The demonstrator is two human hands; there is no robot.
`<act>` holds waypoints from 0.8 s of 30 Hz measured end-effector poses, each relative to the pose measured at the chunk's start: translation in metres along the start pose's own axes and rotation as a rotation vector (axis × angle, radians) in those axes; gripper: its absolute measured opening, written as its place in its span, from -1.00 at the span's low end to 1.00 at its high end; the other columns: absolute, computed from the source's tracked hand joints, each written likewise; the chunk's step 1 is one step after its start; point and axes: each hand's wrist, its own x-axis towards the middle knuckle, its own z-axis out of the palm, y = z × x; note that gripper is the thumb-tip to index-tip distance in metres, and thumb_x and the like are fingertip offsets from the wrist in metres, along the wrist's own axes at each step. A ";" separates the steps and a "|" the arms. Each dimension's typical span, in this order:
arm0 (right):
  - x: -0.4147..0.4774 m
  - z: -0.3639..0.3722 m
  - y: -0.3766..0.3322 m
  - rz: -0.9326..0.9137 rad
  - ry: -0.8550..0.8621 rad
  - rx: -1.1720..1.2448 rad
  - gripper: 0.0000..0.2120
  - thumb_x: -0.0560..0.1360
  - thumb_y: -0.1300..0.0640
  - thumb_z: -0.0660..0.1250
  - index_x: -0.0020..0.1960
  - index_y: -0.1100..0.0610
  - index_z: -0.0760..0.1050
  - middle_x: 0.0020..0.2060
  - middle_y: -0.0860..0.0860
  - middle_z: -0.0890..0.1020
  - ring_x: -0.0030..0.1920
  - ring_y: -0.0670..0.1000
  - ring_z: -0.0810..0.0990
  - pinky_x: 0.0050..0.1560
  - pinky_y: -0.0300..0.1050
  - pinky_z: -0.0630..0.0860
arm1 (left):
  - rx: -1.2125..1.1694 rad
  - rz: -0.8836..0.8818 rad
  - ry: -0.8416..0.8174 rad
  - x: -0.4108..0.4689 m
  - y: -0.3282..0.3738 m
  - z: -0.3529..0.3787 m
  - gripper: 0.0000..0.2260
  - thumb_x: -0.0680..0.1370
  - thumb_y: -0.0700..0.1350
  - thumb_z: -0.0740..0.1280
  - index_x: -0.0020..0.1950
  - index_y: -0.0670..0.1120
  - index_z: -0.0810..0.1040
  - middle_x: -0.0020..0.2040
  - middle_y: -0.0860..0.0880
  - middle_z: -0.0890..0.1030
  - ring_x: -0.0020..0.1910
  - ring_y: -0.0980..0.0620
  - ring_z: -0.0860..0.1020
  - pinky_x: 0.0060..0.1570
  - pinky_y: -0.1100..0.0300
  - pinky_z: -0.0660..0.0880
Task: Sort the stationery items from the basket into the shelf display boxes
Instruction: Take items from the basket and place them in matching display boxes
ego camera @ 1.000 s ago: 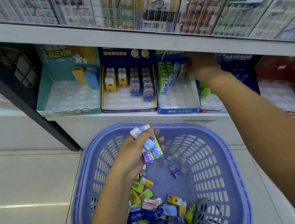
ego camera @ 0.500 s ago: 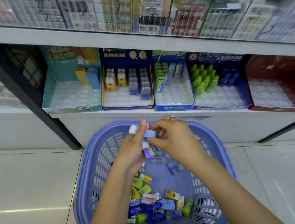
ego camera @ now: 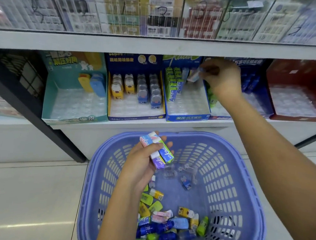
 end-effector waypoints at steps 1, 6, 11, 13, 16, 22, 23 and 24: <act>0.010 0.006 0.002 -0.020 -0.020 -0.037 -0.84 0.45 0.30 0.35 0.00 0.25 0.63 -0.06 0.13 0.68 -0.09 -0.03 0.60 -0.21 -0.60 0.32 | -0.001 -0.002 0.002 0.001 0.000 -0.001 -0.76 0.53 -0.41 0.22 0.13 -0.21 0.53 -0.10 -0.13 0.69 -0.13 -0.09 0.68 -0.22 0.07 0.64; 0.041 0.025 0.011 -0.025 -0.233 -0.089 -0.80 0.52 0.28 0.29 0.12 0.27 0.57 0.07 0.21 0.63 0.12 0.14 0.57 0.09 -0.26 0.44 | -0.001 -0.007 -0.012 0.010 0.003 -0.004 -0.76 0.52 -0.39 0.23 0.15 -0.21 0.52 -0.05 -0.14 0.69 -0.09 -0.10 0.68 -0.20 0.08 0.63; 0.067 0.019 0.016 -0.049 -0.495 -0.268 -0.85 0.51 0.10 0.31 0.07 0.02 0.56 0.05 0.00 0.62 0.10 0.03 0.55 0.12 -0.09 0.45 | 0.010 -0.013 -0.018 0.017 0.003 -0.007 -0.76 0.53 -0.39 0.23 0.14 -0.19 0.52 -0.03 -0.13 0.69 -0.07 -0.09 0.68 -0.20 0.09 0.63; 0.072 0.018 0.015 -0.051 -0.536 -0.246 -0.89 0.50 0.09 0.33 0.01 -0.06 0.54 0.00 -0.04 0.61 0.07 0.01 0.54 0.08 -0.11 0.43 | 0.016 -0.017 -0.021 0.018 0.003 -0.008 -0.75 0.53 -0.39 0.23 0.15 -0.18 0.52 -0.03 -0.12 0.69 -0.07 -0.09 0.68 -0.19 0.10 0.63; 0.078 0.020 0.013 -0.066 -0.567 -0.233 -0.90 0.48 0.09 0.34 -0.04 -0.10 0.53 -0.02 -0.03 0.60 0.11 0.09 0.54 0.22 0.08 0.44 | 0.009 -0.025 -0.022 0.019 0.004 -0.009 -0.73 0.52 -0.38 0.24 0.17 -0.17 0.52 0.00 -0.14 0.69 -0.05 -0.09 0.68 -0.18 0.09 0.64; 0.080 0.023 0.015 -0.068 -0.584 -0.279 -0.88 0.44 0.12 0.38 -0.10 -0.10 0.56 -0.07 -0.03 0.61 0.06 0.09 0.56 0.16 0.08 0.49 | -0.001 -0.024 -0.040 0.019 0.005 -0.010 -0.70 0.49 -0.37 0.26 0.19 -0.17 0.52 0.03 -0.14 0.68 0.00 -0.12 0.66 -0.14 0.07 0.63; 0.078 0.025 0.015 -0.060 -0.572 -0.289 -0.88 0.44 0.13 0.39 -0.07 -0.07 0.58 -0.07 -0.03 0.61 0.05 0.08 0.57 0.12 0.01 0.50 | -0.002 -0.025 -0.047 0.018 0.005 -0.010 -0.69 0.48 -0.38 0.26 0.19 -0.17 0.52 0.05 -0.15 0.68 0.01 -0.12 0.66 -0.14 0.07 0.63; 0.077 0.028 0.015 -0.049 -0.555 -0.294 -0.87 0.45 0.15 0.40 -0.03 -0.03 0.59 -0.06 -0.01 0.61 0.05 0.07 0.57 0.06 -0.06 0.51 | -0.006 -0.027 -0.053 0.018 0.005 -0.010 -0.68 0.46 -0.38 0.26 0.19 -0.17 0.52 0.05 -0.16 0.67 0.02 -0.13 0.66 -0.14 0.07 0.63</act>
